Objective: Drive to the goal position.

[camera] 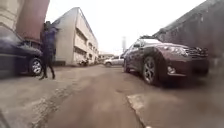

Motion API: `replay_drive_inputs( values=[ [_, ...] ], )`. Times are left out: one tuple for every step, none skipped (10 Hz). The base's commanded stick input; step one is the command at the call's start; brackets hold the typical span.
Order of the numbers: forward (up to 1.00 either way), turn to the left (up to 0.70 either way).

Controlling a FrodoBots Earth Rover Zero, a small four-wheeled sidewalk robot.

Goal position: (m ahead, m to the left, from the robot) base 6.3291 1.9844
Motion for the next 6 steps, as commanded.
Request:
replay_drive_inputs(
  values=[
    [0.7, 0.0],
    [0.7, 0.0],
    [0.7, 0.0],
    [0.7, 0.0],
    [0.7, 0.0],
    [0.7, 0.0]
  ],
)
